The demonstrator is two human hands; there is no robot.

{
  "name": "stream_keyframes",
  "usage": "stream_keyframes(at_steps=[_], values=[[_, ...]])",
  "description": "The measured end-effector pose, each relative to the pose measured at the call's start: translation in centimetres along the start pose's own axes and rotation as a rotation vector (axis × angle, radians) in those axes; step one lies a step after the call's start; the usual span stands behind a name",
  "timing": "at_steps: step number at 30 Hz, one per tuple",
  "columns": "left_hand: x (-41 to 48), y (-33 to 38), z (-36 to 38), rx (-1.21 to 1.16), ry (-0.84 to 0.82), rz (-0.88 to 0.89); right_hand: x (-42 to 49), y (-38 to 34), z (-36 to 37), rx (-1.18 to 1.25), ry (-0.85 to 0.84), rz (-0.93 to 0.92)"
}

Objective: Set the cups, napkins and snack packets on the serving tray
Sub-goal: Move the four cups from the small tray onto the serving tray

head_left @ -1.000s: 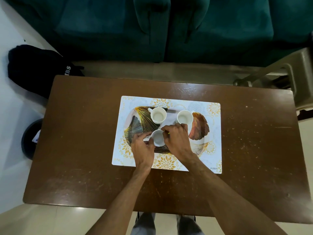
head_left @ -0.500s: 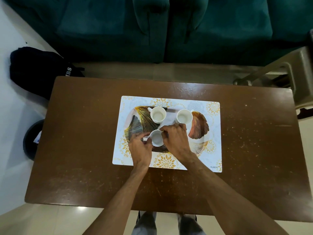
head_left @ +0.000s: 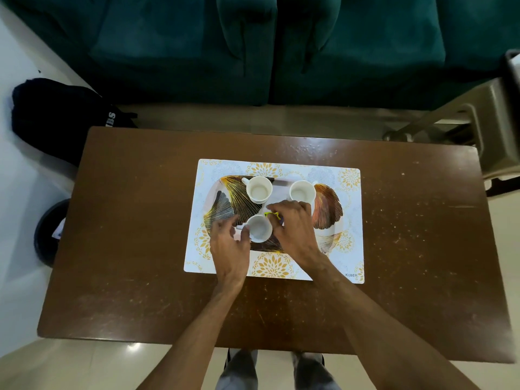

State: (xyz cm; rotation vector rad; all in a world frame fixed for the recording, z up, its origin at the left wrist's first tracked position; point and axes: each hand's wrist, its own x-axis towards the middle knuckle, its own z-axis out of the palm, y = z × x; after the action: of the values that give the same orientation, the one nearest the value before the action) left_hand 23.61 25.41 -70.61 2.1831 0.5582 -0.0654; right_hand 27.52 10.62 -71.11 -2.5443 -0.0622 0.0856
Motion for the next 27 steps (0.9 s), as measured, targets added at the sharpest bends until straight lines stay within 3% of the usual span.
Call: stream_keyframes(at_steps=[3,5,9,14,27], values=[[-2.2,1.6,-0.3,-0.044,0.101,0.100,-1.0,1.3,-1.5,0.111,0.172,0.149],[-3.9,2.4,0.4,-0.062,0.074,0.148,-1.9,2.1,-1.7,0.184,0.219,0.255],[-6.4,3.8,3.1,-0.139,-0.034,0.047,-3.8,3.2,-2.2,0.226,0.129,0.346],[-7.4,4.8,6.1,-0.086,-0.111,-0.085,-4.1,4.1,-2.5,0.176,-0.041,0.279],[-6.1,4.6,6.7,0.007,-0.110,-0.040,-5.4,4.4,-2.7,0.052,0.045,0.466]])
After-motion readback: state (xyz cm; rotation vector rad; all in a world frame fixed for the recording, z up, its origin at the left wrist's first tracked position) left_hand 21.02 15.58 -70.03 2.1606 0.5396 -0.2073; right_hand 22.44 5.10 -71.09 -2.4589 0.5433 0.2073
